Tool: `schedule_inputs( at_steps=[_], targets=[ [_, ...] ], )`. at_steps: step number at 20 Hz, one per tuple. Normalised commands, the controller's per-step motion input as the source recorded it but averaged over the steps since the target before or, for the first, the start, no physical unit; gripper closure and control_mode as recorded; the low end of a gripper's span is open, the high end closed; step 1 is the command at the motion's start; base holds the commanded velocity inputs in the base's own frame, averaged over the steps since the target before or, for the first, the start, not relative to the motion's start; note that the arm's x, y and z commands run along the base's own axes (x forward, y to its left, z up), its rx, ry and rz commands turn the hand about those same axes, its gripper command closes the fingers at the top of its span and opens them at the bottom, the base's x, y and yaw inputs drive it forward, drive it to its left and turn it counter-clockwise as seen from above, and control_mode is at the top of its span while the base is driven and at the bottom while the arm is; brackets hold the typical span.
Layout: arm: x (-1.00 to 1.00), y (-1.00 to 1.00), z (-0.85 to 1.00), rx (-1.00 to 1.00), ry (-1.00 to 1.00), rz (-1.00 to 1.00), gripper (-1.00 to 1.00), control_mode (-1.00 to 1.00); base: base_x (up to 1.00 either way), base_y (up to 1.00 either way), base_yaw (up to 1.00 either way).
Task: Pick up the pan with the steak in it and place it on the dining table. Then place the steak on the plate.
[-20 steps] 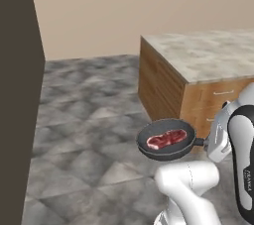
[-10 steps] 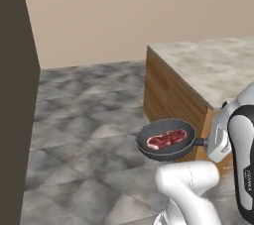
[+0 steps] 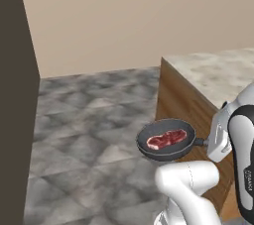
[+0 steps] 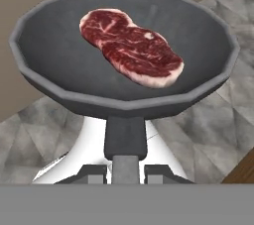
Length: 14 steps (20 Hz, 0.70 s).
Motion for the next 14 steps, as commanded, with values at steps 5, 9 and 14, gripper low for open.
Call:
schedule_inputs(
  at_steps=[5, 9, 14],
  targets=[
    [0.0, 0.0, 0.0, 0.0, 0.0, 0.0, 1.0, 1.0, 1.0, 0.41, 0.0],
    [0.0, 0.0, 0.0, 0.0, 0.0, 0.0, 1.0, 1.0, 1.0, 0.42, 0.0],
    [0.0, 0.0, 0.0, 0.0, 0.0, 0.0, 1.0, 1.0, 1.0, 0.41, 0.0]
  ],
)
